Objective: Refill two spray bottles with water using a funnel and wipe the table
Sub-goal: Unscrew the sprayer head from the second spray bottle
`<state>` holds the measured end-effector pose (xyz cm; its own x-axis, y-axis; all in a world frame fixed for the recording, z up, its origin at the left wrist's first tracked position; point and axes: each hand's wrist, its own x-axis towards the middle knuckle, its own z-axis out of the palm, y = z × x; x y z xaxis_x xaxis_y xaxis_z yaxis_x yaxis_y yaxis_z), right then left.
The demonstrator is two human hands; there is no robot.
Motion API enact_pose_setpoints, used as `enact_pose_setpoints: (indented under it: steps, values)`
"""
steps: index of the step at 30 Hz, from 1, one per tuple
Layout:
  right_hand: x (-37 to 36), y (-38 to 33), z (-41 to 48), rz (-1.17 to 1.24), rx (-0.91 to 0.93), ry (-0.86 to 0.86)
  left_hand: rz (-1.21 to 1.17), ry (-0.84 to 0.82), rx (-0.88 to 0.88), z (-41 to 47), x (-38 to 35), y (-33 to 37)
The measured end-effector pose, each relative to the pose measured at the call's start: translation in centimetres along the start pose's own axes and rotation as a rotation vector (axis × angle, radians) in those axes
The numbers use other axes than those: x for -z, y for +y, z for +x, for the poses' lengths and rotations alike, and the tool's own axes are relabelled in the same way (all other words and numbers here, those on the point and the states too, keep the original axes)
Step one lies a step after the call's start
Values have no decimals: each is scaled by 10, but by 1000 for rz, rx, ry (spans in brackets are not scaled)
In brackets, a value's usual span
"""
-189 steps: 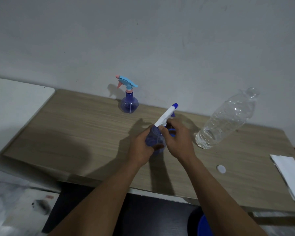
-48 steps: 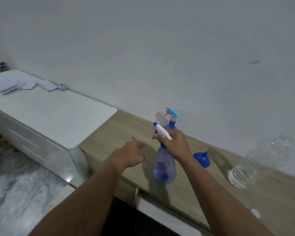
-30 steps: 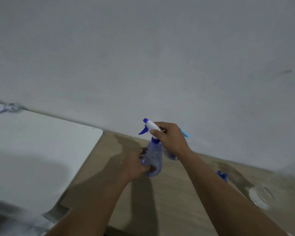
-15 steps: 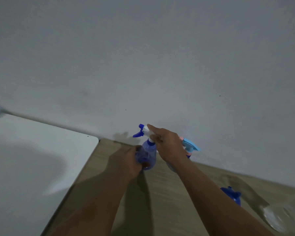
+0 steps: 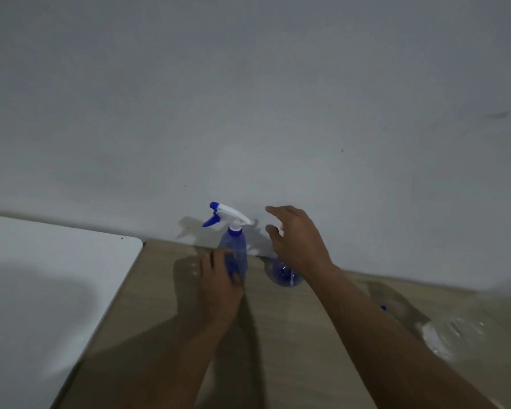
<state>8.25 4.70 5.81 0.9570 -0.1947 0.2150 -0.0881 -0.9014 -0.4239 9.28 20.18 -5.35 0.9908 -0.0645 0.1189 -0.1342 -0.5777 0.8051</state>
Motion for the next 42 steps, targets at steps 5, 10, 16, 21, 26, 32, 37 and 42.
enact_pose_setpoints:
  steps: [5, 10, 16, 21, 26, 32, 37, 42]
  values:
    - [3, 36, -12, -2, -126, 16, -52, -110, -1, -19, -40, 32]
    - [-1, 58, -21, 62, -269, -89, -18, -392, -48, -5, -71, 43]
    - [11, 71, -37, 114, -250, -55, -50, -413, -85, -14, -88, 48]
    - [38, 80, -60, 181, -220, -71, -113, -522, -66, -37, -88, 62]
    - [70, 90, -94, 248, -223, -110, -198, -504, -30, -77, -86, 81]
    - [91, 116, -153, 332, -213, -78, -172, -471, -32, -144, -95, 111]
    - [95, 148, -211, 473, -320, 7, -104, -489, 2, -200, -114, 135]
    - [84, 180, -265, 648, -446, 114, 15, -488, -7, -248, -141, 140]
